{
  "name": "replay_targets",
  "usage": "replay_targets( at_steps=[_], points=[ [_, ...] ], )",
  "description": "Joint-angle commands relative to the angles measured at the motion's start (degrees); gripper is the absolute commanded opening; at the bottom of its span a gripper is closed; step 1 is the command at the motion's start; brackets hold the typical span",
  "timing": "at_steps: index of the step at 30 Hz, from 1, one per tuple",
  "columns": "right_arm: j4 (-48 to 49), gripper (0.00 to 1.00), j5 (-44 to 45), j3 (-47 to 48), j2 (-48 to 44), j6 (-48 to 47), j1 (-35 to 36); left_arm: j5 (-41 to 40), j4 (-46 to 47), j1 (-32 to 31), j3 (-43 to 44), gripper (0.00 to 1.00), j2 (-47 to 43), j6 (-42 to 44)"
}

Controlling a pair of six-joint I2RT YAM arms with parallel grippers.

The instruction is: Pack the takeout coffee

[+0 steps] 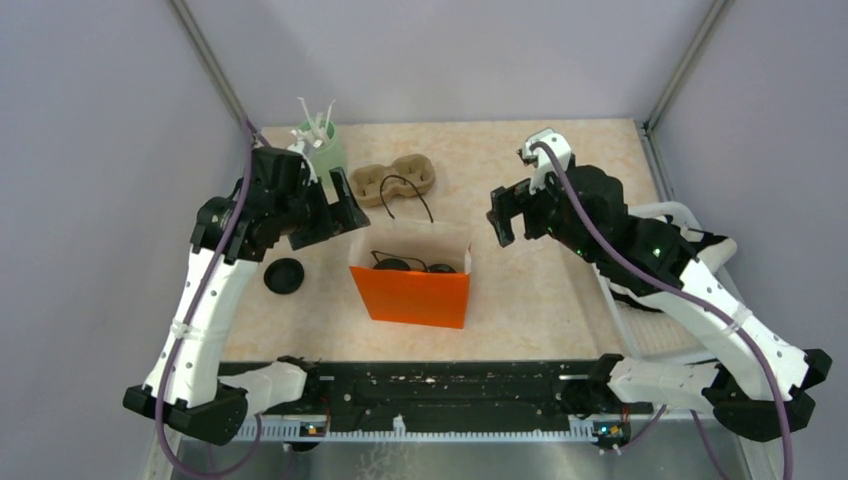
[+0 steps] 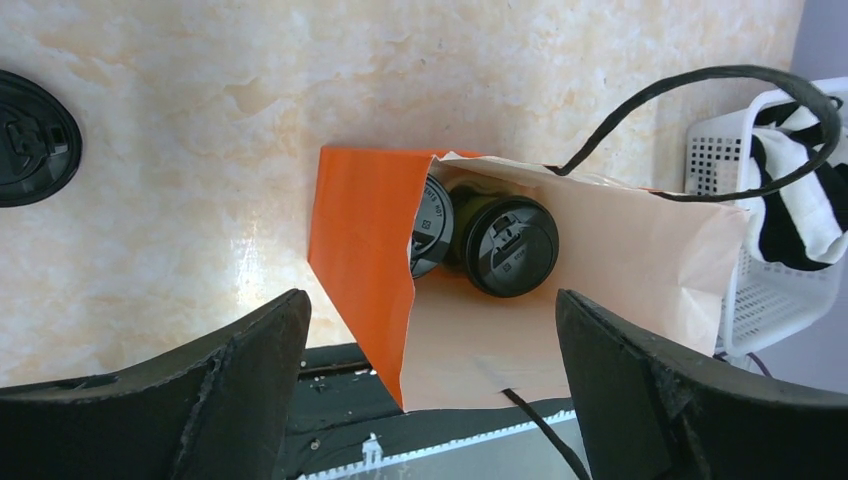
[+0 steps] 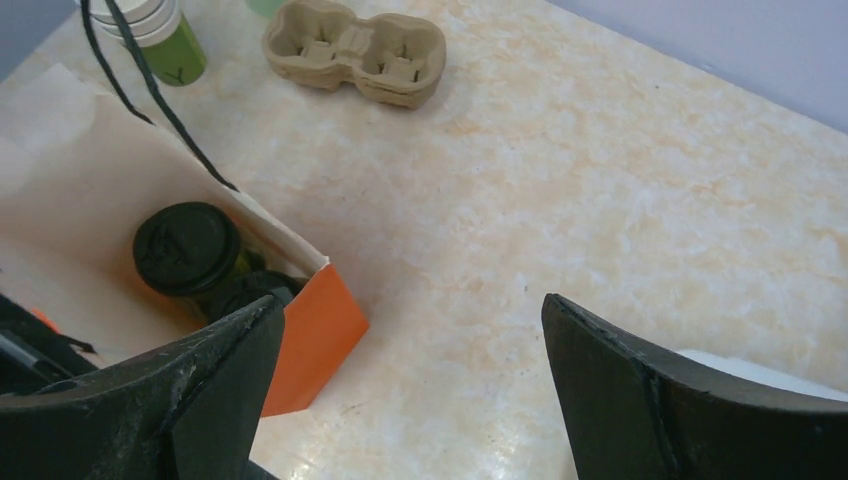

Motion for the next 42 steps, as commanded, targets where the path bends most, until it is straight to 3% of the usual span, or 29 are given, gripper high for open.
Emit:
replay_targets(
  at_steps=[1, 6, 12, 15, 19, 26, 31, 36, 42],
  points=[
    [1.3, 0.99, -5.7, 0.5, -1.1, 2.6, -0.7, 0.9, 3.6, 0.3, 0.0, 0.98, -2.0, -2.1],
    [1.1, 0.99, -4.5, 1.6, -1.0, 3.2, -0.7, -4.8, 5.0, 1.9, 9.4, 0.98, 2.3, -2.2],
    [-2.4, 0.99, -3.7, 4.1, -1.3, 4.7, -0.7, -10.0, 11.4, 8.3, 21.7, 0.98, 14.0, 3.1],
    [-5.4, 0.99, -2.4, 5.2, -1.5, 4.9, -0.7, -7.4, 16.2, 13.4, 25.0, 0.98, 19.1, 6.1],
    [-11.2, 0.99, 1.0, 8.9, -0.8, 7.1, -0.8, -6.7, 22.2, 16.3, 25.9, 0.97, 25.5, 11.1],
    [-15.7, 0.99, 2.7, 8.7, -1.5, 8.9, -0.7, -5.9, 32.5, 18.3, 27.9, 0.79, 35.7, 18.8],
    [-13.9, 0.99, 1.3, 4.9, -1.4, 7.0, -0.7, -6.1, 38.0, 21.5, 31.8, 0.69, 42.5, 19.4],
    [-12.4, 0.99, 0.2, 3.6, 0.7, 5.6, -0.8, -6.6, 46.2, 24.8, 32.0, 0.68, 48.1, 16.7],
    [-11.6, 0.99, 1.0, 3.5, 1.4, 5.7, -0.7, 2.7, 52.5, 26.4, 36.0, 0.66, 56.4, 13.7]
  ],
)
